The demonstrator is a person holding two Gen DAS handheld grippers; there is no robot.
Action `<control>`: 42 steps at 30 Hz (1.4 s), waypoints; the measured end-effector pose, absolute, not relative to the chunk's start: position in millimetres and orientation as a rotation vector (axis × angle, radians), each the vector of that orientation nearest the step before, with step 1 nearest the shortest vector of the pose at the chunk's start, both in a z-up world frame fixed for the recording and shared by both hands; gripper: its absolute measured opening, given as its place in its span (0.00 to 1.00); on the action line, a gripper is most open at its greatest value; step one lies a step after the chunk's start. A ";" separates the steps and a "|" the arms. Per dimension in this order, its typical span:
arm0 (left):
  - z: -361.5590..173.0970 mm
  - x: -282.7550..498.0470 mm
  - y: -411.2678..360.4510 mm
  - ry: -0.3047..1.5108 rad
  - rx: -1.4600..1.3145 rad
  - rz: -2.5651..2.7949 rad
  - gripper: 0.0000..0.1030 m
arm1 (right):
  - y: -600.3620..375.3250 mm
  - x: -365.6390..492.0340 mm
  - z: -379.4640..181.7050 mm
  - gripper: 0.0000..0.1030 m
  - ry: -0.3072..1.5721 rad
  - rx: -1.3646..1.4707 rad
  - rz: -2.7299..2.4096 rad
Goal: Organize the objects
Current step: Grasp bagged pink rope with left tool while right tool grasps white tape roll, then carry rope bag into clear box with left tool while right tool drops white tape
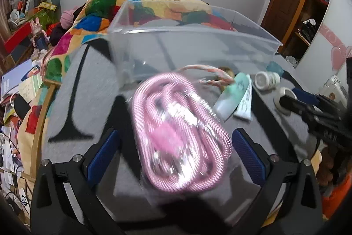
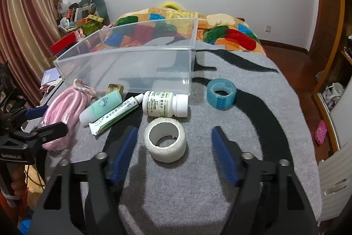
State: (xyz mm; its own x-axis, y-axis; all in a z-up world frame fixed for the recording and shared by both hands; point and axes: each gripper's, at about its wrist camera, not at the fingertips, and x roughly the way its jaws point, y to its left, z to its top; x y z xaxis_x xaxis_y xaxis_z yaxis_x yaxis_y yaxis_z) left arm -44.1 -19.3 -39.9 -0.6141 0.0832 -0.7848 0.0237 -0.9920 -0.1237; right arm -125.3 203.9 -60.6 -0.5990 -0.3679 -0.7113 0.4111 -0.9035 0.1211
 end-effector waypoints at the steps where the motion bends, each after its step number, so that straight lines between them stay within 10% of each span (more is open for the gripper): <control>1: -39.7 -43.2 -22.6 -0.198 -1.370 2.780 1.00 | 203.7 -125.6 -61.8 0.51 0.075 1.084 -2.468; 11: -47.3 -65.7 -15.0 -0.141 -1.414 2.762 1.00 | 196.8 -121.7 -63.5 0.35 0.099 1.081 -2.445; 19: -44.4 -53.9 -12.8 -0.063 -1.313 2.821 0.58 | 200.4 -116.7 -54.3 0.34 0.075 1.044 -2.465; 42: 52.9 -40.8 -39.9 -0.141 -0.929 2.968 0.54 | 187.5 -128.5 21.8 0.34 0.018 0.816 -2.502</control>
